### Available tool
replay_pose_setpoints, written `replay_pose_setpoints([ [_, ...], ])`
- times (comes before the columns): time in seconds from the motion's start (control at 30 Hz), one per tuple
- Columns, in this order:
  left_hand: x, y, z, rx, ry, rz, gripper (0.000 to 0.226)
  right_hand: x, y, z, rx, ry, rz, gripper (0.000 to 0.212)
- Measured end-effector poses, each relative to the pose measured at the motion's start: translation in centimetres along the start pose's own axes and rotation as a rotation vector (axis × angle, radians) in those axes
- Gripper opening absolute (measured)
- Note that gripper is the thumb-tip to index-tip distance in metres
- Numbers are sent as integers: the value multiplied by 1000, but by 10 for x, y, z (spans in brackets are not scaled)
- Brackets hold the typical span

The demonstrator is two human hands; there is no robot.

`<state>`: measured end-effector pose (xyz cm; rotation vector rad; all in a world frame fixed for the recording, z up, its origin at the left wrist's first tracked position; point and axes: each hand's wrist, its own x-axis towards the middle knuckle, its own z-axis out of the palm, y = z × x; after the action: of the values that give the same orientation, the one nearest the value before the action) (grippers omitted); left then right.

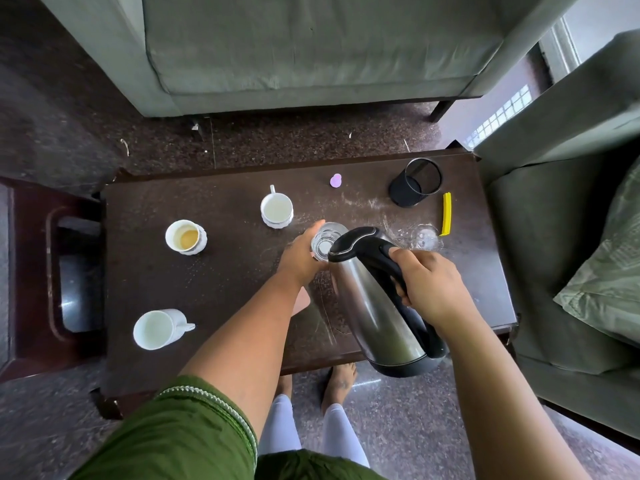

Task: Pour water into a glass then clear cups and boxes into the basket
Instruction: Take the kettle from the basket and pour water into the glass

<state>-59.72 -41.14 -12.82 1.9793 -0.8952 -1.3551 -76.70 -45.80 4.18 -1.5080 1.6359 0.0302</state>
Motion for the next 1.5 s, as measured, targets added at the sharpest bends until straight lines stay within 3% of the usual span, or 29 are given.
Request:
replay_pose_setpoints([
  [0.2,2,-4,1,-36,14,0,93,2,2,-1,-3,0,8,51],
  [1.5,5,-9,3,1,-28,-59,95,0,3,4,-25,24,-17,49],
])
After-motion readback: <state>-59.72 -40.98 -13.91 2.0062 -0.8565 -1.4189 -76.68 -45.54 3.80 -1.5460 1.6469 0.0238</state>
